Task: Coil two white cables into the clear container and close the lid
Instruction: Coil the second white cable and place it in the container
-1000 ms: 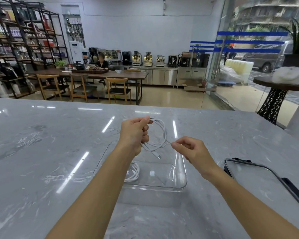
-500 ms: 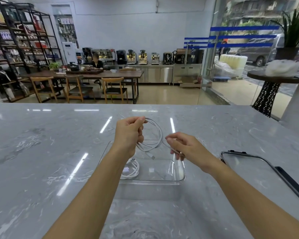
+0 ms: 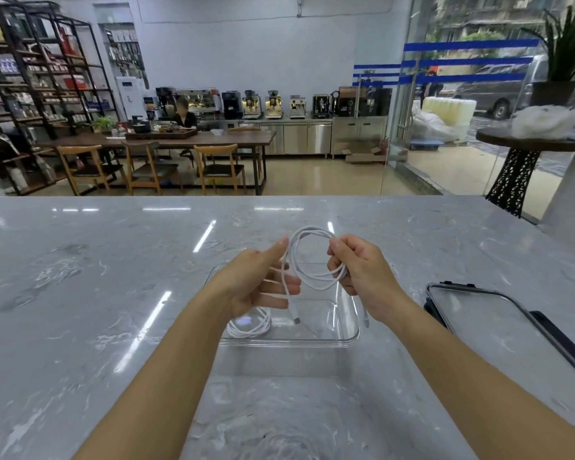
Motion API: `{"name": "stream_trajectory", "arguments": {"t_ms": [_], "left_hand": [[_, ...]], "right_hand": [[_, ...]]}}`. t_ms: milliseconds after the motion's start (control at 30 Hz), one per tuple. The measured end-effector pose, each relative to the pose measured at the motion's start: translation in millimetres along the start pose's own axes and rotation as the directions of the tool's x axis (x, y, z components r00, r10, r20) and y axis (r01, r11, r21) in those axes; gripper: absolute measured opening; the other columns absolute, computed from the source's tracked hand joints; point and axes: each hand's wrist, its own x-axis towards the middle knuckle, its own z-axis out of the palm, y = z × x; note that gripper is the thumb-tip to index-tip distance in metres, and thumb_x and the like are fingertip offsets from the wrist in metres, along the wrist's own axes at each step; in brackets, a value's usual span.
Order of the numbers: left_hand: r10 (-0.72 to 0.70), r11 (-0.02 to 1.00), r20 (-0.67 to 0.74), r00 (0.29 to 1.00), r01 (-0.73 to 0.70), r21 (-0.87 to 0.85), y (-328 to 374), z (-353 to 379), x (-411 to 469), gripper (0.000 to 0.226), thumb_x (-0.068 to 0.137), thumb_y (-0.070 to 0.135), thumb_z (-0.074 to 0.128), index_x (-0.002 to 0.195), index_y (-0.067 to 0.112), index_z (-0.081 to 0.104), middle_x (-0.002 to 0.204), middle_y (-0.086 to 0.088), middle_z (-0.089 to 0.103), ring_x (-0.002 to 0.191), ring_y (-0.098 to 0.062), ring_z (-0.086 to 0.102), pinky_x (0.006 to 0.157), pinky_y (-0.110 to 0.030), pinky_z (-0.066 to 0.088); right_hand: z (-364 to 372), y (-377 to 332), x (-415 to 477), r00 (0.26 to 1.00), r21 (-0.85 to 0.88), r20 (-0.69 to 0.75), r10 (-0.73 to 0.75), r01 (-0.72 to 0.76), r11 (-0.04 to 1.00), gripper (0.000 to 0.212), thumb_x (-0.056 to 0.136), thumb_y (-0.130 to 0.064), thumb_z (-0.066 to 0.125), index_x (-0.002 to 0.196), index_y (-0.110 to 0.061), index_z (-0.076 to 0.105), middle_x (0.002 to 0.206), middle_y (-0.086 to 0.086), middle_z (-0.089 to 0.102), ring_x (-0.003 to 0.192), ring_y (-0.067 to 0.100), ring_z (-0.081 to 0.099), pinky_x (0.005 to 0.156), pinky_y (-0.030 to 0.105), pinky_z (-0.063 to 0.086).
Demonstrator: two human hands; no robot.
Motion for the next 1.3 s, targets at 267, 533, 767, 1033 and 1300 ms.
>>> {"name": "stream_trajectory", "arguments": {"t_ms": [267, 533, 767, 1033, 1300], "left_hand": [[0.013, 0.950, 0.201, 0.979, 0.051, -0.309, -27.6, -17.9, 5.7, 0.009, 0.066, 0.014, 0.066, 0.063, 0.010, 0.073, 0.079, -0.008, 0.071, 0.085, -0.021, 0.063, 0.084, -0.034, 0.050], [0.234, 0.774, 0.143, 0.962, -0.095, -0.625, -38.3, 15.6, 13.0, 0.008, 0.063, 0.007, 0.068, 0.069, 0.005, 0.062, 0.065, -0.011, 0.067, 0.066, -0.023, 0.068, 0.063, -0.041, 0.059], [0.298, 0.888, -0.239, 0.924, -0.360, -0.287, -37.4, 28.2, 15.8, 0.023, 0.072, -0.008, 0.068, 0.073, 0.006, 0.051, 0.059, -0.011, 0.066, 0.051, -0.018, 0.068, 0.044, -0.026, 0.054], [0.348, 0.938, -0.342, 0.873, -0.324, 0.125, -43.9, 24.8, 21.4, 0.038, 0.079, -0.011, 0.055, 0.080, 0.019, 0.032, 0.087, -0.010, 0.058, 0.047, -0.020, 0.067, 0.043, -0.033, 0.055], [0.391, 0.919, -0.092, 0.916, -0.394, -0.007, -52.6, 13.6, 24.5, 0.032, 0.073, -0.013, 0.053, 0.092, 0.011, 0.043, 0.071, -0.007, 0.070, 0.048, -0.016, 0.061, 0.040, -0.025, 0.049]], "right_hand": [[-0.8, 15.9, -0.6, 0.999, -0.062, -0.015, 0.047, -0.048, 0.997, 0.030, 0.096, -0.022, 0.044, 0.068, -0.014, 0.051, 0.057, 0.001, 0.049, 0.033, -0.001, 0.037, 0.034, 0.010, 0.028], [8.5, 20.8, 0.7, 0.998, -0.045, 0.020, 0.052, -0.051, 0.998, 0.030, 0.096, -0.023, 0.044, 0.068, -0.013, 0.052, 0.045, -0.008, 0.049, 0.032, 0.000, 0.036, 0.034, 0.013, 0.027], [6.8, 24.6, 1.6, 0.999, -0.125, 0.046, -0.004, 0.010, 0.992, 0.028, 0.094, -0.028, 0.047, 0.071, -0.015, 0.055, 0.055, -0.002, 0.047, 0.041, 0.003, 0.041, 0.041, 0.014, 0.033], [6.3, 31.9, -5.5, 0.990, -0.397, 0.090, -0.112, 0.139, 0.907, 0.034, 0.093, -0.030, 0.048, 0.080, 0.001, 0.052, 0.074, 0.027, 0.060, 0.054, 0.012, 0.043, 0.053, 0.025, 0.037], [5.1, 25.3, -2.5, 0.986, -0.327, 0.133, -0.096, 0.135, 0.935, 0.023, 0.092, -0.026, 0.050, 0.074, -0.013, 0.053, 0.066, 0.011, 0.056, 0.058, 0.019, 0.050, 0.055, 0.031, 0.041]]}}
